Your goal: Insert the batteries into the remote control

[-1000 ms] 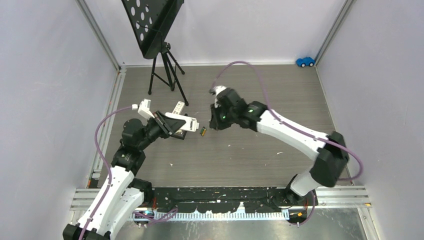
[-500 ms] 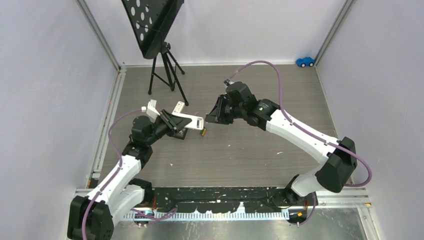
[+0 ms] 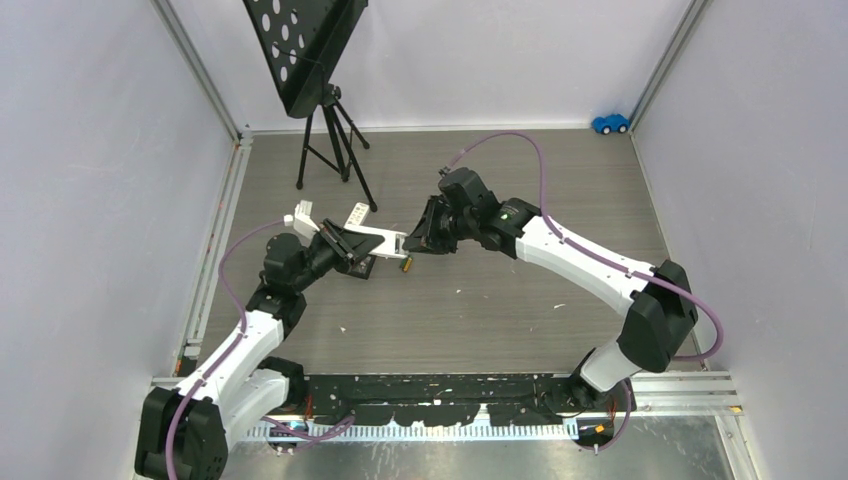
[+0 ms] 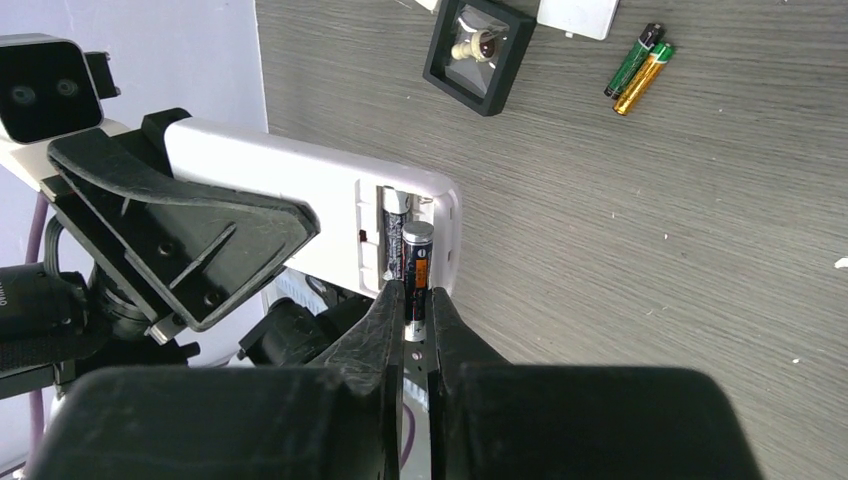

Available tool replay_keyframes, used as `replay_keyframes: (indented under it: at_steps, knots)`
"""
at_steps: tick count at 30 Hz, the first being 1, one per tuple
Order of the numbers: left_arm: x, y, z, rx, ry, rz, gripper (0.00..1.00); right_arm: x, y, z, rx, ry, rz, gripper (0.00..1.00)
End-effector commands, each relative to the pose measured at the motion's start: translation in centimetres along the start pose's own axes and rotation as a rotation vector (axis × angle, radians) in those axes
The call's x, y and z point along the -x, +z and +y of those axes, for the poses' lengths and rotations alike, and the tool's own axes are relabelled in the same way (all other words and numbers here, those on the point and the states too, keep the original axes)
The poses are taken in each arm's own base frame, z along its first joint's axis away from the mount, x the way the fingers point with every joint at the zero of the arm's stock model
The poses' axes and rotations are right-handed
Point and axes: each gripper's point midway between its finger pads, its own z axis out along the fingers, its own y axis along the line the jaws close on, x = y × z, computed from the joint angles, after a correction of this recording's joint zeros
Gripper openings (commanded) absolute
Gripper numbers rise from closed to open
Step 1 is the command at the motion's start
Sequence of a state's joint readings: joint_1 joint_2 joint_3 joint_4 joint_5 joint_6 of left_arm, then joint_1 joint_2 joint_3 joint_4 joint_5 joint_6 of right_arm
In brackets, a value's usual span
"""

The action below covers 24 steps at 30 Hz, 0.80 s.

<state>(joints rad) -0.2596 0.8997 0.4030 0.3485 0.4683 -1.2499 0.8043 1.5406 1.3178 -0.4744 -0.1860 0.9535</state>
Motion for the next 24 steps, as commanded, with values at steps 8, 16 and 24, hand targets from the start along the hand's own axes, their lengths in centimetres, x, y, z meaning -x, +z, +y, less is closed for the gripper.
replay_keyframes:
  at_steps: [8, 16, 24]
  knots:
    - [0.54, -0.20, -2.55, -0.087, 0.050, -0.012, 0.00, 0.31, 0.22, 1.91, 0.068, -0.004, -0.004, 0.18]
    - [0.38, -0.19, -2.45, -0.087, 0.049, -0.005, 0.00, 0.13, 0.30, 2.39, 0.093, -0.015, 0.013, 0.20]
    - [0.42, -0.32, -2.37, -0.083, 0.051, -0.012, 0.00, 0.10, 0.00, 1.71, 0.045, -0.006, 0.015, 0.30]
